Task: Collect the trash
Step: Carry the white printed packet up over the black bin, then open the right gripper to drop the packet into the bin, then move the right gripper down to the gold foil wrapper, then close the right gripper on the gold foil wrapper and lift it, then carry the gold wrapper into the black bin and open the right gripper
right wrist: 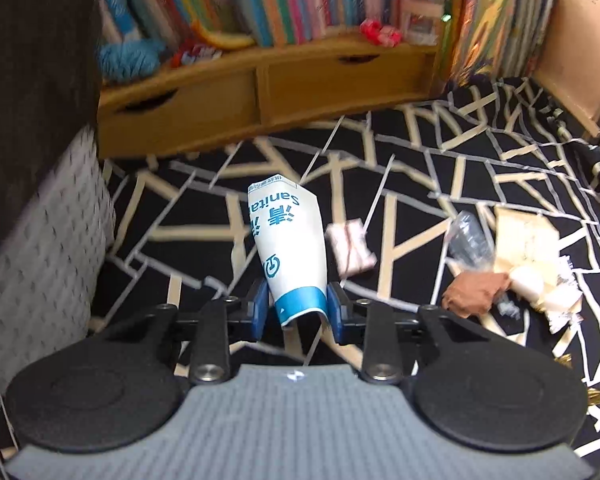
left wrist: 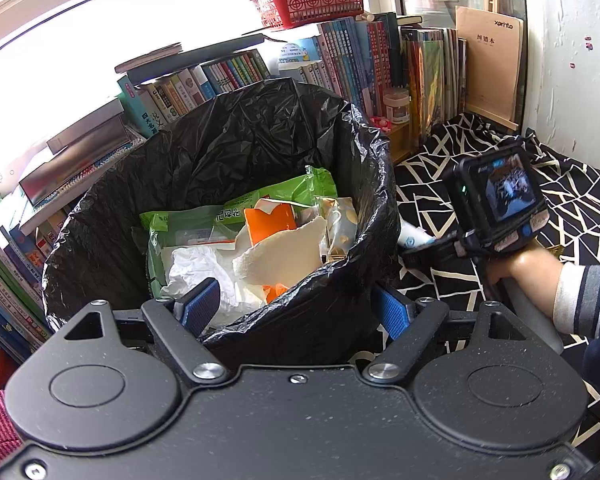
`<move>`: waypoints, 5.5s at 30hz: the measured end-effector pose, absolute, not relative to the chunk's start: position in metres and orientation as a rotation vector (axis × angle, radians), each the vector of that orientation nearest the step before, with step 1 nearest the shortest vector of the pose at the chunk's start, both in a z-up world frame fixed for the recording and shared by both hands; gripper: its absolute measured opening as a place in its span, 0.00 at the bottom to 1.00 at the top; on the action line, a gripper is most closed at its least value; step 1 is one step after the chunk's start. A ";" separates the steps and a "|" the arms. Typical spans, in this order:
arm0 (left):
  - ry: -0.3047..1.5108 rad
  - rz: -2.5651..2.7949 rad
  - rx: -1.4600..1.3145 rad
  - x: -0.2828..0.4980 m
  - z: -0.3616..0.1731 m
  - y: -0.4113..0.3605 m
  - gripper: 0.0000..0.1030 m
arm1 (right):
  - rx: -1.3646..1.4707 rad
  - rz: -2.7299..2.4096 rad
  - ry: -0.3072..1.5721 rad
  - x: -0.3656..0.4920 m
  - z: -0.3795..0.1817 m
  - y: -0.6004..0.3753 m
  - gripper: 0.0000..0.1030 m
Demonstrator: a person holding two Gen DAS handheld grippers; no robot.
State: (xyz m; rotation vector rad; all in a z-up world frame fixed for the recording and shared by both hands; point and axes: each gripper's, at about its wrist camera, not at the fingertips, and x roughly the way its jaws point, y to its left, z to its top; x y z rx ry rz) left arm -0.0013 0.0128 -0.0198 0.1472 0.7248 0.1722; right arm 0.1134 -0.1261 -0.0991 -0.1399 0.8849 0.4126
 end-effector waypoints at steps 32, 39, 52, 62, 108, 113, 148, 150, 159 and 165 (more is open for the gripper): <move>0.724 0.171 0.146 -0.001 -0.019 0.014 0.78 | 0.119 1.019 0.422 0.033 0.089 -0.129 0.36; 0.724 0.172 0.147 -0.001 -0.020 0.014 0.78 | 0.125 1.110 0.491 0.022 0.071 -0.118 0.41; 0.723 0.172 0.148 -0.001 -0.020 0.014 0.78 | 0.144 1.101 0.558 0.028 0.058 -0.119 0.68; 0.724 0.172 0.148 -0.001 -0.020 0.014 0.78 | 0.159 1.032 0.538 0.035 0.060 -0.129 0.76; 0.723 0.162 0.135 -0.004 -0.017 0.014 0.78 | 0.366 -0.306 1.217 0.153 -0.114 -0.311 0.88; 0.724 0.161 0.134 -0.004 -0.017 0.014 0.78 | 0.307 -0.294 1.203 0.158 -0.119 -0.305 0.89; 0.724 0.165 0.141 -0.002 -0.016 0.014 0.79 | 0.387 0.314 0.724 0.136 0.003 -0.235 0.58; 0.725 0.165 0.141 -0.002 -0.016 0.014 0.79 | 0.402 0.409 0.657 0.127 0.019 -0.229 0.58; 0.723 0.162 0.142 -0.002 -0.018 0.015 0.79 | 0.319 0.806 0.493 0.077 0.094 -0.176 0.59; 0.726 0.165 0.141 -0.002 -0.018 0.015 0.79 | 0.235 0.967 0.479 0.057 0.108 -0.131 0.75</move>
